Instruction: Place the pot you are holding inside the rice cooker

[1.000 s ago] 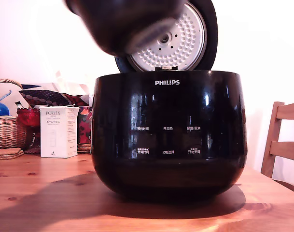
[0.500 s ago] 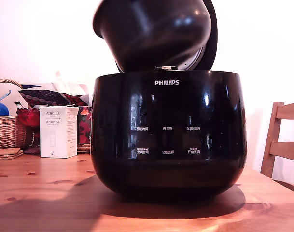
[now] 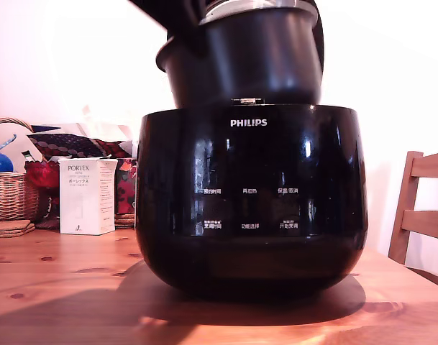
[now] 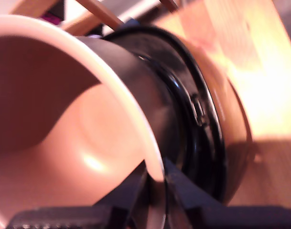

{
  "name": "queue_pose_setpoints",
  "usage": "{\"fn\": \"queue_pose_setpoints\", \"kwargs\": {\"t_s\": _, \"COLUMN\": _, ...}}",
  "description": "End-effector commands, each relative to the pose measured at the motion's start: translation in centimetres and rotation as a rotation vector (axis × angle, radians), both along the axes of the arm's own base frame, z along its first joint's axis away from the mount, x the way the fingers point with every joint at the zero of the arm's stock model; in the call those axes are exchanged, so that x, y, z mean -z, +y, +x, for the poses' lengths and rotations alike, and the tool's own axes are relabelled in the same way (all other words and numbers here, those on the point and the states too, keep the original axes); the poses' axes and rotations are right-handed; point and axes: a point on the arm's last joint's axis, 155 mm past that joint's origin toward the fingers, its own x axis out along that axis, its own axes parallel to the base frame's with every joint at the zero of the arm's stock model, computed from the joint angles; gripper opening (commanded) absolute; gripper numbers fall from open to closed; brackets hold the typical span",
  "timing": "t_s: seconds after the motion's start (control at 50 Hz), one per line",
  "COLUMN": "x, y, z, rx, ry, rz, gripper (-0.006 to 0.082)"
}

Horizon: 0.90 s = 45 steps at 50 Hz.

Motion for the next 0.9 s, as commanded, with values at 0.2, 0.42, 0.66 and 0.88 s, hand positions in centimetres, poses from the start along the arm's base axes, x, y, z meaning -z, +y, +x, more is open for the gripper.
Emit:
{"fn": "queue_pose_setpoints", "kwargs": {"t_s": 0.2, "x": 0.8, "y": 0.4, "z": 0.7, "rx": 0.121, "ry": -0.064, "rz": 0.126, "gripper": -0.0024}}
{"fn": "queue_pose_setpoints", "kwargs": {"t_s": 0.42, "x": 1.7, "y": 0.8, "z": 0.4, "rx": 0.130, "ry": -0.034, "rz": 0.158, "gripper": -0.0024}}
{"fn": "queue_pose_setpoints", "kwargs": {"t_s": 0.66, "x": 2.7, "y": 1.3, "z": -0.2, "rx": 0.158, "ry": -0.003, "rz": 0.205, "gripper": -0.0024}}
{"fn": "queue_pose_setpoints", "kwargs": {"t_s": 0.88, "x": 3.3, "y": 1.3, "z": -0.3, "rx": 0.173, "ry": 0.010, "rz": 0.222, "gripper": -0.0024}}
